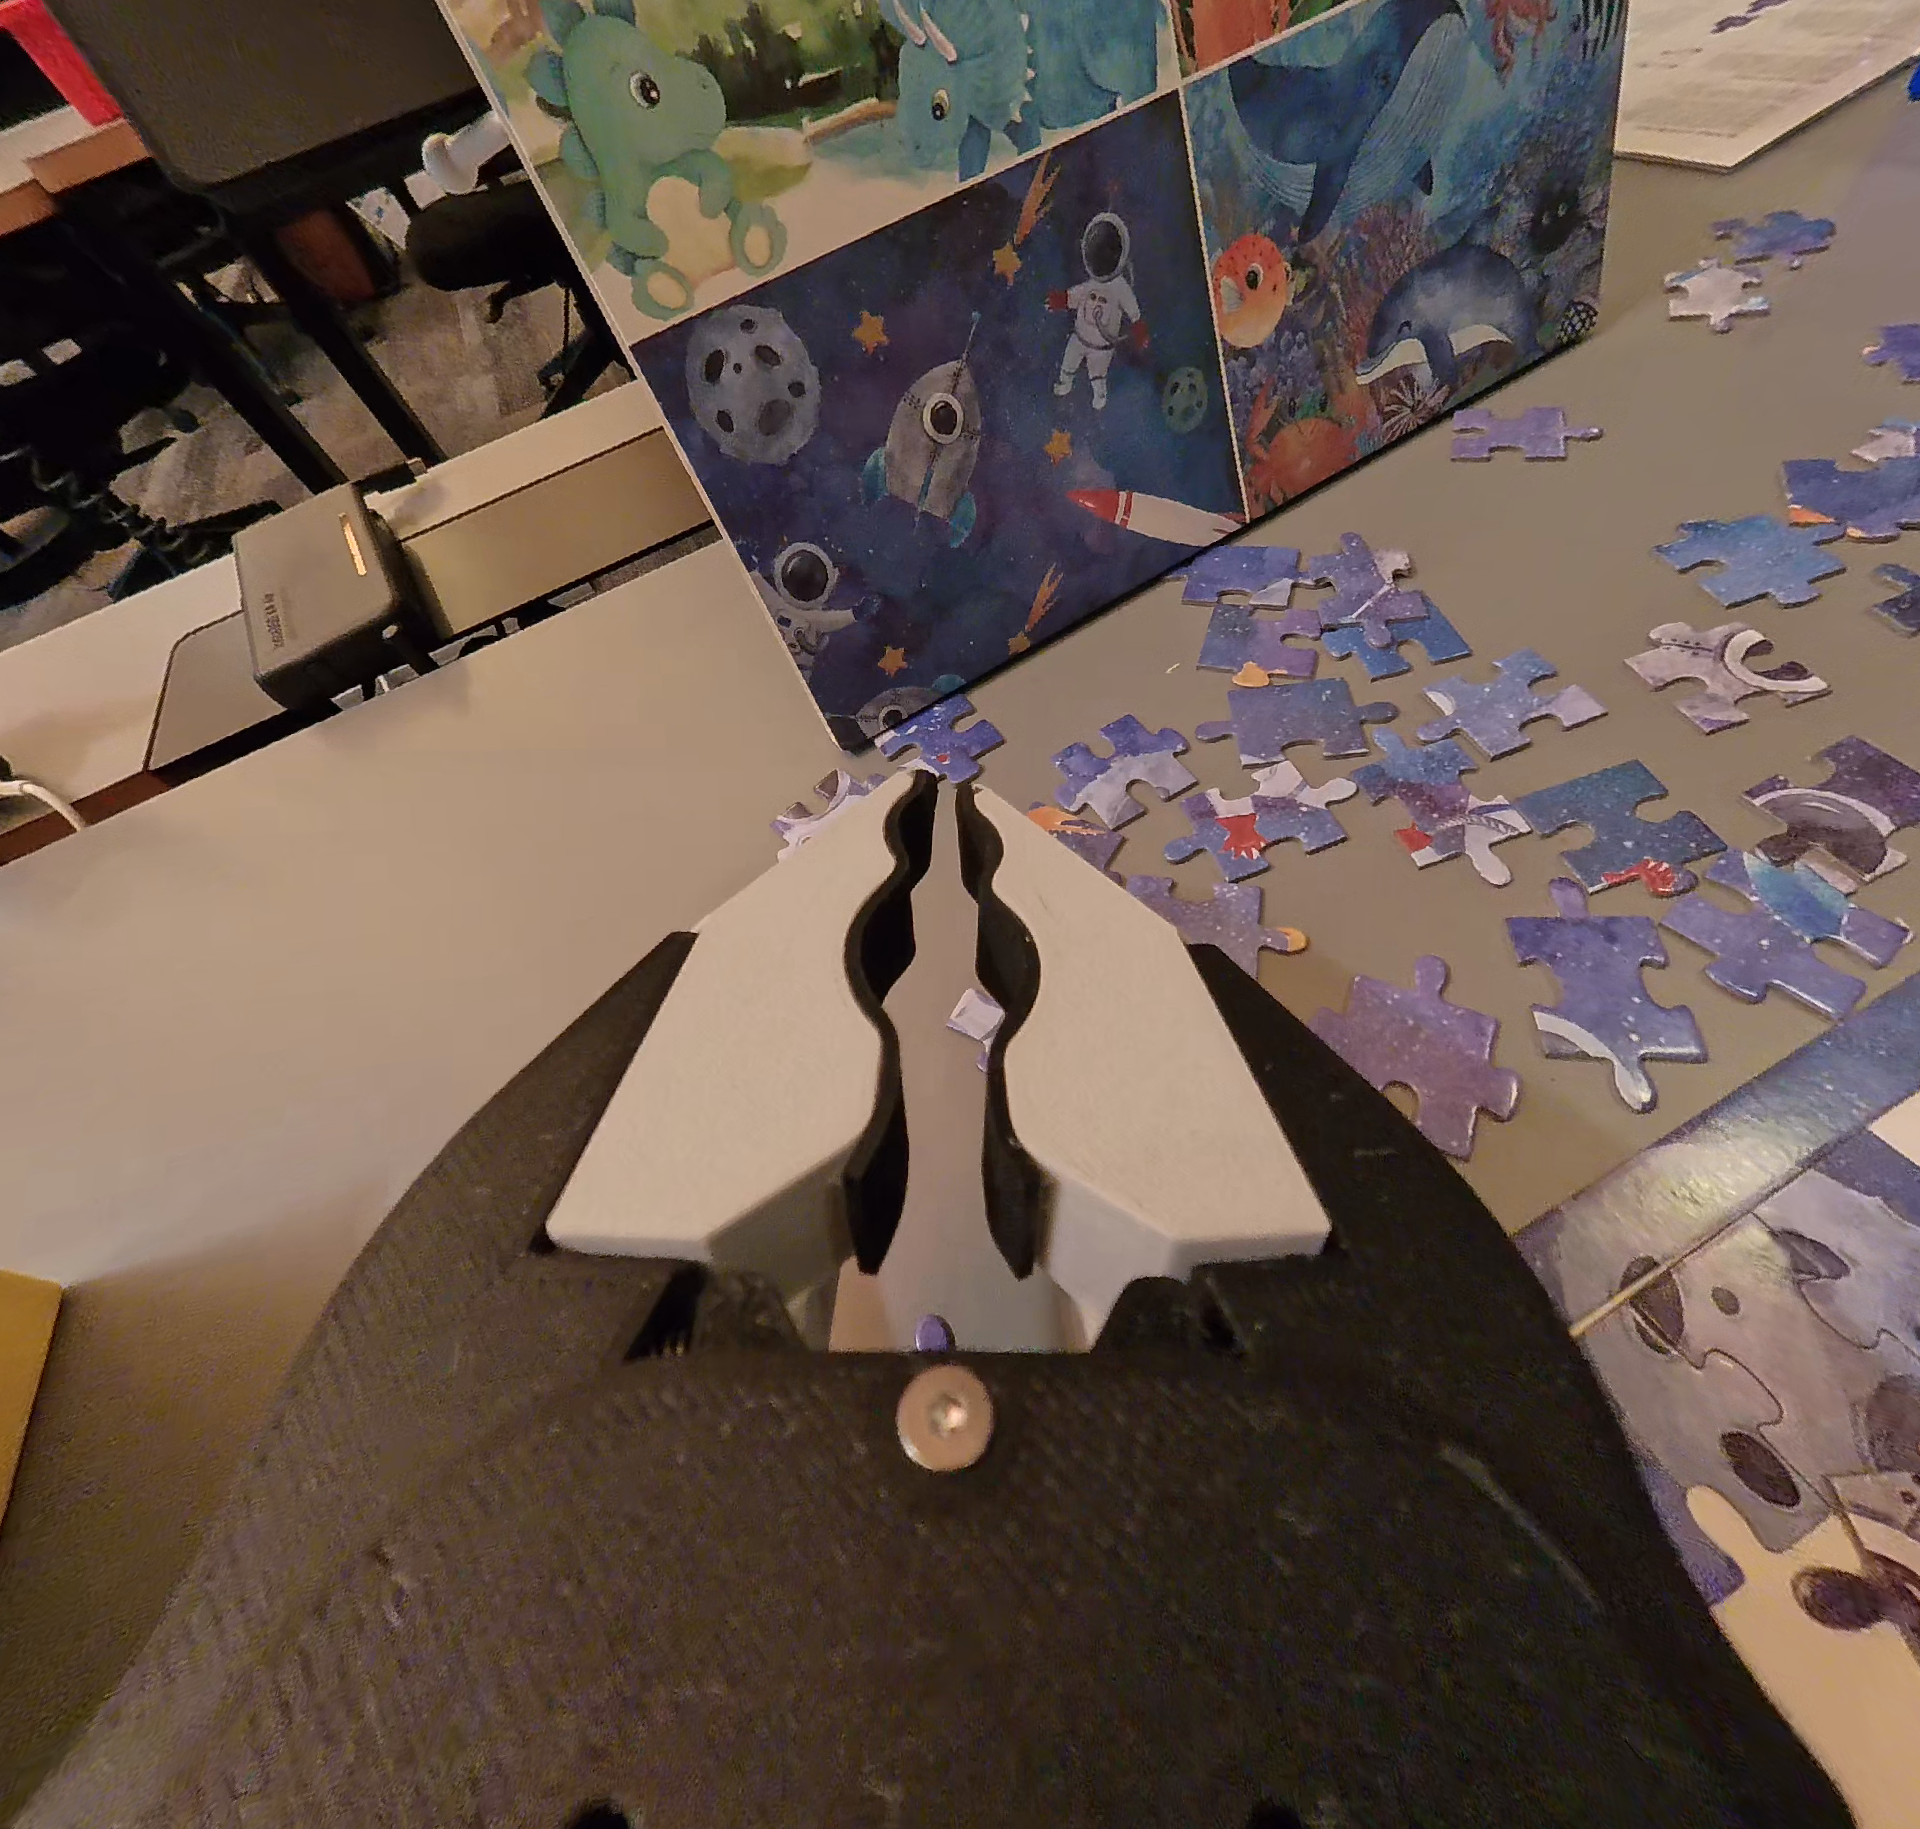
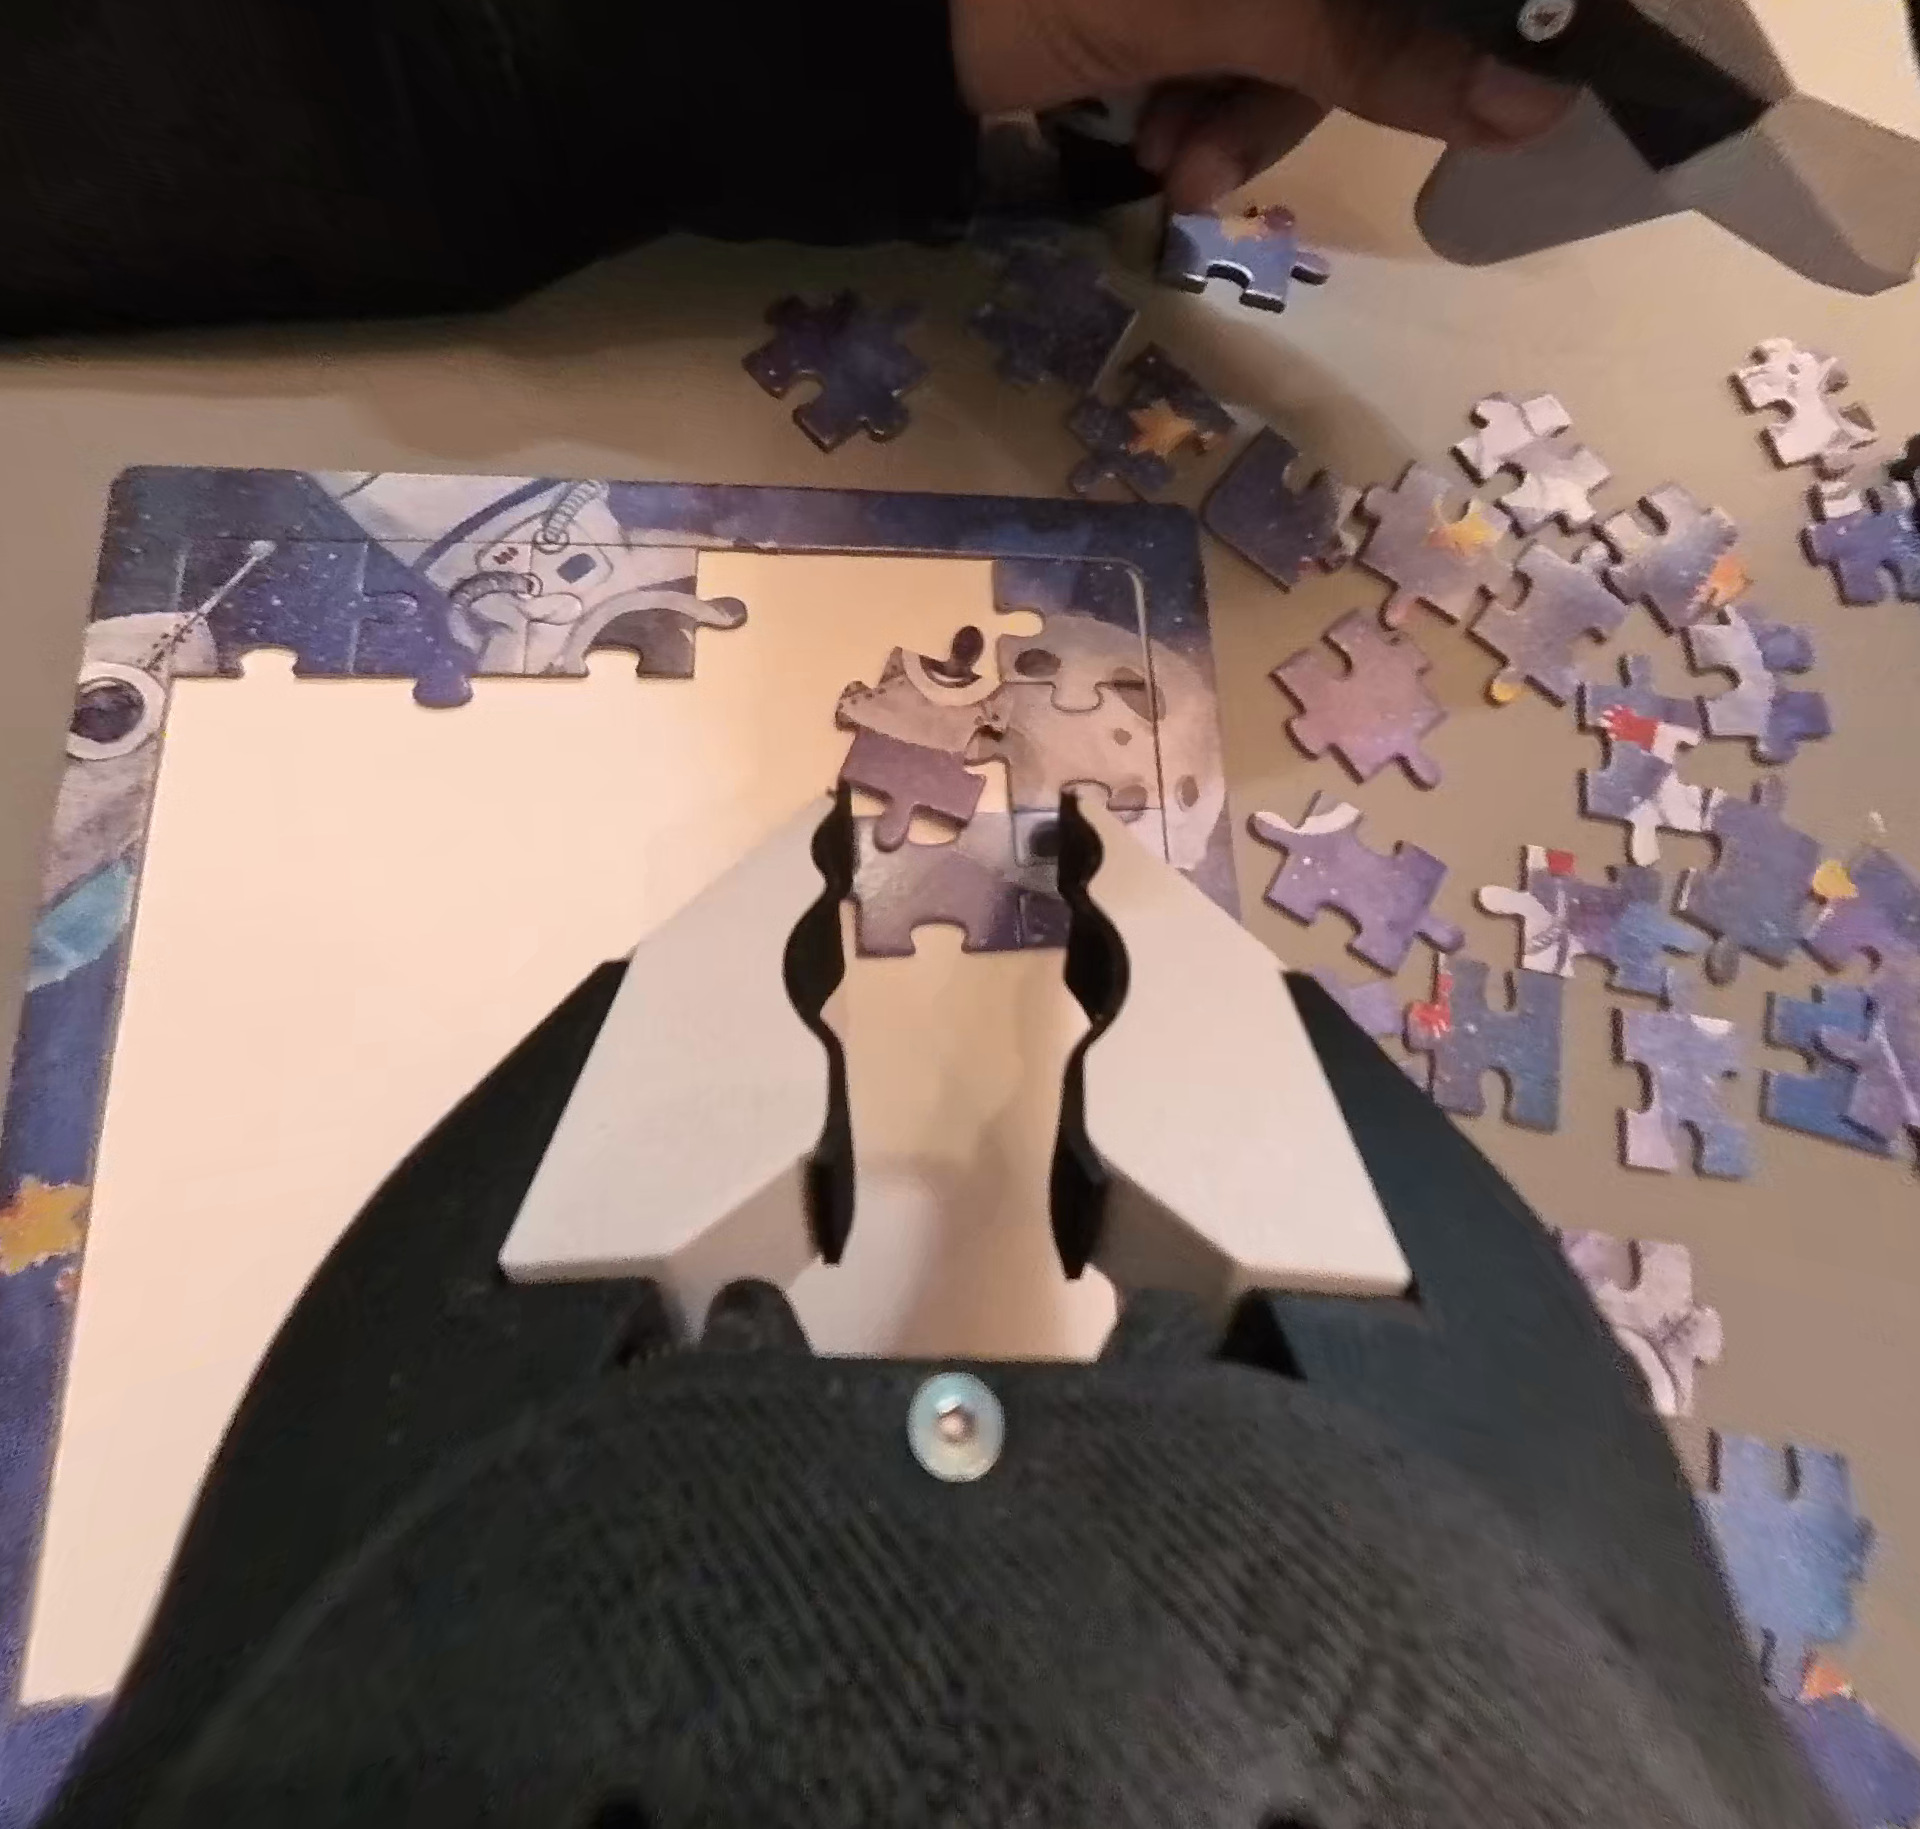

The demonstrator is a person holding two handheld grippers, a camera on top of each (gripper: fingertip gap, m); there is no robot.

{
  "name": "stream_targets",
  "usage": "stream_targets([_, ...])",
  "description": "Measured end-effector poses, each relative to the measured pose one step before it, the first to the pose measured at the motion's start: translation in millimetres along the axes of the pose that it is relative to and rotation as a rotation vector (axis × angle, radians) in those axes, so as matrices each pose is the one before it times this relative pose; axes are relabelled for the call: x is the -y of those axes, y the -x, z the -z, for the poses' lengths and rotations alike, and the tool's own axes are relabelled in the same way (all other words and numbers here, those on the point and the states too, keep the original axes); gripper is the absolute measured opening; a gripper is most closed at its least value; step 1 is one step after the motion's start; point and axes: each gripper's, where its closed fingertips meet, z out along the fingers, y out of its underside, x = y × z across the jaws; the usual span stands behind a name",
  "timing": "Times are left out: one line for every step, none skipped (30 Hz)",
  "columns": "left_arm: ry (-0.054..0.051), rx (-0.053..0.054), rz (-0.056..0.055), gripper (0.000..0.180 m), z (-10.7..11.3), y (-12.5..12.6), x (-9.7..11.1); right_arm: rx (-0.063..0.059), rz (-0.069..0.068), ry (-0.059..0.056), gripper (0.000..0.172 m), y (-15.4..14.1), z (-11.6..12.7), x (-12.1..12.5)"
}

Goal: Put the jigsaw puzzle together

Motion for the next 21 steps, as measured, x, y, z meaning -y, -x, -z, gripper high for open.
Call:
stream_targets([-0.0001, 0.0001, 0.0000, 0.002, 0.02, -0.09, 0.02, -0.0028, -0.0094, -0.0074, 0.038, -0.60, 1.20, 0.60])
stream_targets([0.0002, -0.0001, 0.0002, 0.002, 0.02, -0.03, -0.03, -0.0004, -0.0057, -0.0070, 0.037, 0.04, 1.25, 0.62])
stream_targets([0.0002, -0.0003, 0.0002, 0.002, -0.01, 0.05, -0.04, 0.0022, -0.0024, -0.0059, 0.036, 0.61, 1.01, 0.56])
stream_targets([0.0002, 0.0000, -0.0003, 0.002, -0.09, -0.11, -0.06, 0.0030, -0.0026, -0.0055, 0.035, 0.82, 1.04, 0.82])
stream_targets([0.0004, 0.0001, -0.0007, 0.002, -0.01, -0.15, 0.01, 0.0030, -0.0030, -0.0068, 0.033, 0.98, 0.75, 1.06])
stream_targets([0.0005, 0.0001, -0.0010, 0.003, -0.05, -0.14, -0.09, 0.0019, -0.0031, -0.0069, 0.031, 0.72, 0.61, 1.20])
stream_targets([0.0005, 0.0002, -0.0012, 0.002, -0.13, -0.14, -0.06, 0.0006, -0.0033, -0.0051, 0.030, 0.56, 0.30, 0.81])
stream_targets([0.0004, 0.0002, -0.0013, 0.002, -0.03, -0.21, -0.06, 0.0013, -0.0035, -0.0039, 0.029, 0.53, 0.22, 0.51])
stream_targets([0.0003, 0.0002, -0.0012, 0.002, -0.02, -0.10, 0.02, 0.0012, -0.0033, -0.0030, 0.028, 0.51, -0.09, 0.32])
stream_targets([0.0006, 0.0001, -0.0011, 0.002, -0.12, -0.16, -0.07, 0.0002, -0.0024, -0.0030, 0.027, 0.22, -0.04, 0.27])
stream_targets([0.0005, 0.0003, -0.0012, 0.002, -0.02, -0.20, -0.08, 0.0031, -0.0027, -0.0035, 0.027, 0.74, -0.25, 0.23])
stream_targets([0.0004, 0.0002, -0.0010, 0.002, -0.05, -0.13, -0.08, 0.0077, -0.0046, -0.0026, 0.026, 1.39, -0.61, 0.22])
stream_targets([0.0005, -0.0001, -0.0006, 0.002, -0.03, -0.08, -0.01, 0.0087, -0.0057, -0.0014, 0.026, 1.84, -1.01, 0.10])
stream_targets([0.0002, 0.0000, -0.0006, 0.002, -0.06, -0.18, -0.06, 0.0061, -0.0044, -0.0013, 0.026, 1.80, -1.27, 0.21])
stream_targets([0.0001, 0.0000, -0.0005, 0.002, -0.06, -0.07, 0.04, 0.0024, -0.0017, -0.0002, 0.026, 1.45, -1.59, 0.14])
stream_targets([0.0000, 0.0001, -0.0003, 0.003, 0.03, -0.06, 0.01, -0.0035, 0.0016, 0.0043, 0.026, 0.81, -1.55, -0.35])
stream_targets([0.0001, 0.0001, -0.0002, 0.003, 0.01, 0.02, -0.01, -0.0110, 0.0032, 0.0079, 0.026, -0.37, -1.57, -0.84])
stream_targets([0.0000, 0.0000, 0.0000, 0.003, 0.00, 0.00, 0.00, -0.0144, 0.0018, 0.0070, 0.025, -1.13, -1.32, -0.59])
stream_targets([0.0000, -0.0001, 0.0001, 0.002, 0.00, -0.01, 0.00, -0.0148, -0.0032, 0.0039, 0.025, -1.32, -1.17, -0.24])
stream_targets([0.0000, 0.0000, -0.0001, 0.002, 0.03, -0.08, 0.01, -0.0134, -0.0084, 0.0010, 0.025, -1.45, -1.11, 0.13])
stream_targets([-0.0001, 0.0001, -0.0005, 0.003, -0.07, -0.06, 0.06, -0.0065, -0.0102, -0.0015, 0.025, -0.46, -1.09, 0.42])
